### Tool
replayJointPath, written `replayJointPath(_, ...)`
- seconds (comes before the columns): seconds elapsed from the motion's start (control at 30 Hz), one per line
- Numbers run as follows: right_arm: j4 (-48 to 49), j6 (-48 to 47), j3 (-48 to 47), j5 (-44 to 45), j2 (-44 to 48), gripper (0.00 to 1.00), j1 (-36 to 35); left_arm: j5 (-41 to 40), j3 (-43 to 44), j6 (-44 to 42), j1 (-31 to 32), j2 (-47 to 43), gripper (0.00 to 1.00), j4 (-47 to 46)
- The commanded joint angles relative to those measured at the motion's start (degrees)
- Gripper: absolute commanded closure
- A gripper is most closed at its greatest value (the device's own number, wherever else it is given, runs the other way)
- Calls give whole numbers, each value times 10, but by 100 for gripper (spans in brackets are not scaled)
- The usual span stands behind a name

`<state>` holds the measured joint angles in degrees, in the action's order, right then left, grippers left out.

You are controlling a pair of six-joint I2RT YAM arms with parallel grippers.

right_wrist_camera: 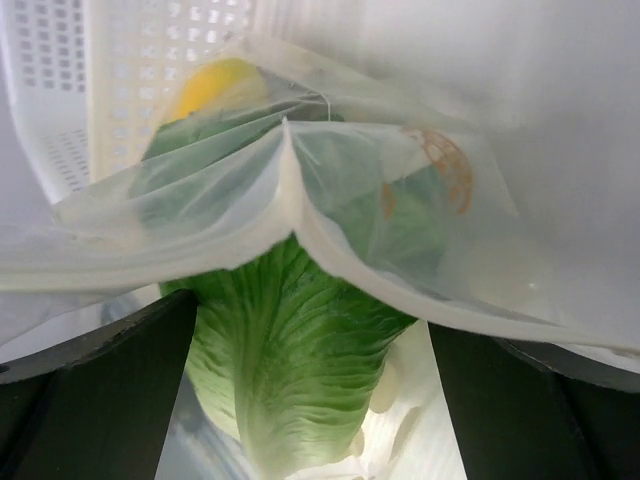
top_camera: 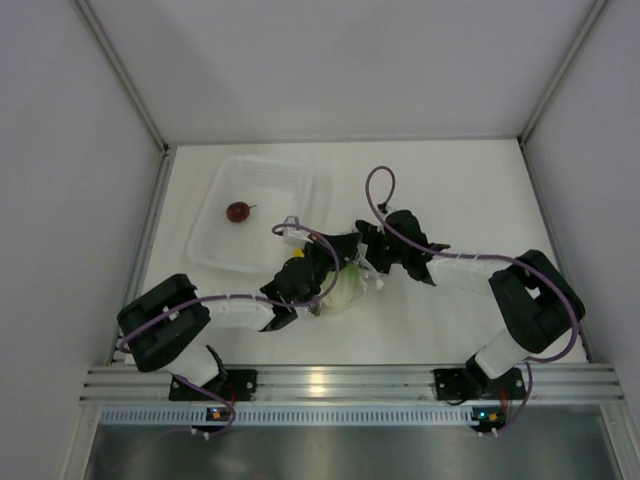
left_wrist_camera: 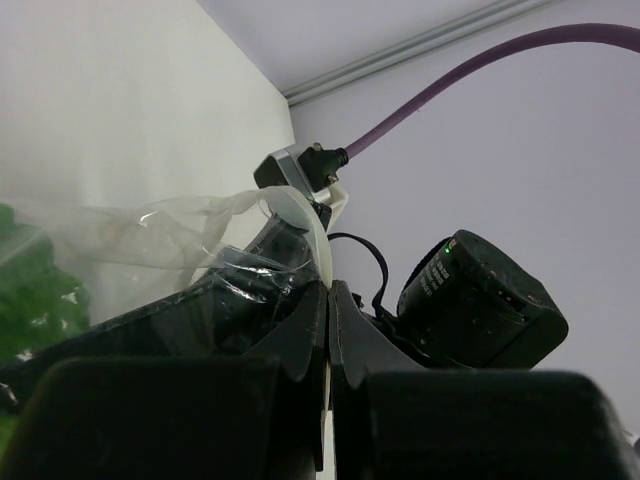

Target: Open the zip-top bag and remove the fake food

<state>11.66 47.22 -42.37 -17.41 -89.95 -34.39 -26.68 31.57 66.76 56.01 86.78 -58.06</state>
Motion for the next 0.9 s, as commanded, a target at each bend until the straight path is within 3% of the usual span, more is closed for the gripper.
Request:
replayJointPath(0.0, 111, 13, -1, -87, 9, 1, -11, 29, -2, -13, 3, -4, 100, -61)
replayJointPath(0.17, 55, 5, -14, -42, -30, 1, -23, 33, -19, -15, 2, 9, 100, -114)
replayJointPath(0.3, 49, 7, -19, -17, -64, 13, -35, 37, -18, -6, 2, 20, 100, -122)
replayJointPath(0.47, 62, 16, -2, 25, -66, 42, -39, 39, -18, -2, 2, 18, 100, -127)
replayJointPath(0.5, 63, 15, 4, 33, -62, 56, -38, 39, -19, -4, 2, 15, 100, -126)
replayJointPath(0.6, 68, 9, 16, 52, -41, 76, -38, 36, -20, -14, 2, 3, 100, -126)
replayJointPath(0.67, 57, -2, 18, 67, -16, 81, -38, 28, -26, -28, 2, -1, 100, -121)
replayJointPath(0.77, 28, -26, 23, 97, 29, 100, -38, 19, -31, -39, 2, -16, 100, -94)
replayJointPath(0.87, -12, -54, 20, 127, 76, 100, -39, 21, -36, -50, 2, -27, 100, -90)
